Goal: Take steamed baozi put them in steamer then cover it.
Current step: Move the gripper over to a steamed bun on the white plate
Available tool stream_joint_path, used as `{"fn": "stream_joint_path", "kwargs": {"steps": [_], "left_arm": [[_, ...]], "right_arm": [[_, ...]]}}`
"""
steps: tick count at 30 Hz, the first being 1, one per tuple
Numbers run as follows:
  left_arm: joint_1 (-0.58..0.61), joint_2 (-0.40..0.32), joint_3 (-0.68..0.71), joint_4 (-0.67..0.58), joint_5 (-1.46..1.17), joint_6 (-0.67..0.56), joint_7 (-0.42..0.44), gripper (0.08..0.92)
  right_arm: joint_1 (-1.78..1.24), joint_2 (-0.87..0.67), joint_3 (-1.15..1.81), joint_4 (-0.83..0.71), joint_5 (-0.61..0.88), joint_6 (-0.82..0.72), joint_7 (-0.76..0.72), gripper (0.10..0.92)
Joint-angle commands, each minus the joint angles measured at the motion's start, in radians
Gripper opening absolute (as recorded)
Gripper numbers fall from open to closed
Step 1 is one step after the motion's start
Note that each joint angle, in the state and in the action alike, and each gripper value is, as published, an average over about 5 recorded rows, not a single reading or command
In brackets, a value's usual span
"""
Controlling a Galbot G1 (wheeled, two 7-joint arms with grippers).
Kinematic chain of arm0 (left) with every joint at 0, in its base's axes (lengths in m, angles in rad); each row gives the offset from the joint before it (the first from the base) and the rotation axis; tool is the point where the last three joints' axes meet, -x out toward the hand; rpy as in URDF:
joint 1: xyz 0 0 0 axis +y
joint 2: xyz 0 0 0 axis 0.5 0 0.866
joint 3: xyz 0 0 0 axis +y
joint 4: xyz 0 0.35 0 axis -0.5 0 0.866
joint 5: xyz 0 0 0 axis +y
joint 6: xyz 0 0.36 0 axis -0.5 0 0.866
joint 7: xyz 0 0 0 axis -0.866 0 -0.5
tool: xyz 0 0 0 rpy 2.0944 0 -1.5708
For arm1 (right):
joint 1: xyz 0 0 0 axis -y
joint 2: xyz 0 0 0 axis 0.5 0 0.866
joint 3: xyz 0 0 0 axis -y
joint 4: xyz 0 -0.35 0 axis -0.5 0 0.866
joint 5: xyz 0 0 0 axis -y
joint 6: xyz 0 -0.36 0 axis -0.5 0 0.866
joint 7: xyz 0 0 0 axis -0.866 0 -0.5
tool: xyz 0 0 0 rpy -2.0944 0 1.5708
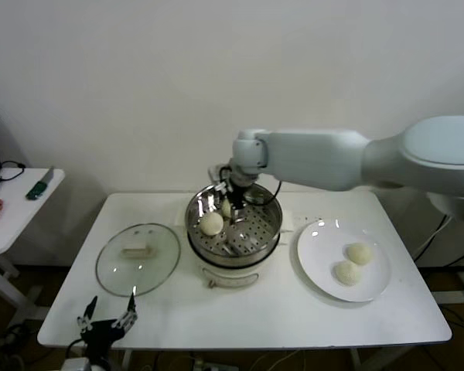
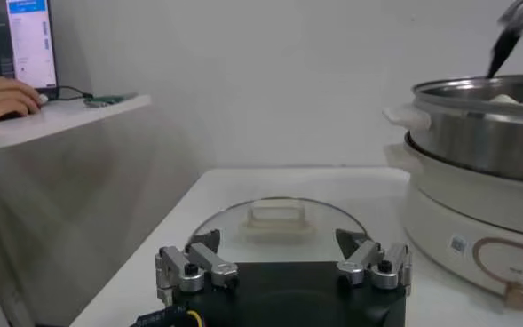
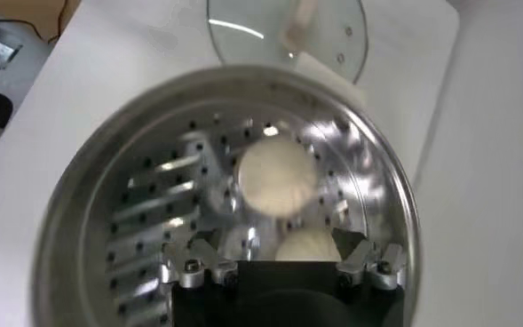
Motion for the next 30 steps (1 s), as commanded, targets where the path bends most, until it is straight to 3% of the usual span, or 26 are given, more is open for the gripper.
{"fn": "stream_joint_path", "kwargs": {"steps": [1,13,30], "left_arm": [[-0.004,0.004,-0.006,0.008,-0.001,0.002,0.001,0.823],[-0.016,0.002,-0.01,0.015,-0.006,0.004,0.001,0.823],[-0.001,-0.002,-0.008,0.015,-0.003,0.0,-0.004,0.823]], "right_arm": [[0.177,-0.332,-0.071,0.175,0.015,0.042,-0.068,0.823],[0.125,-0.626,-0.206,0.288,-0.133,0.063,-0.051,0.823],[-0.124,-0.691,-0.143,0.22,-0.312,0.067,-0.036,0.823]]}}
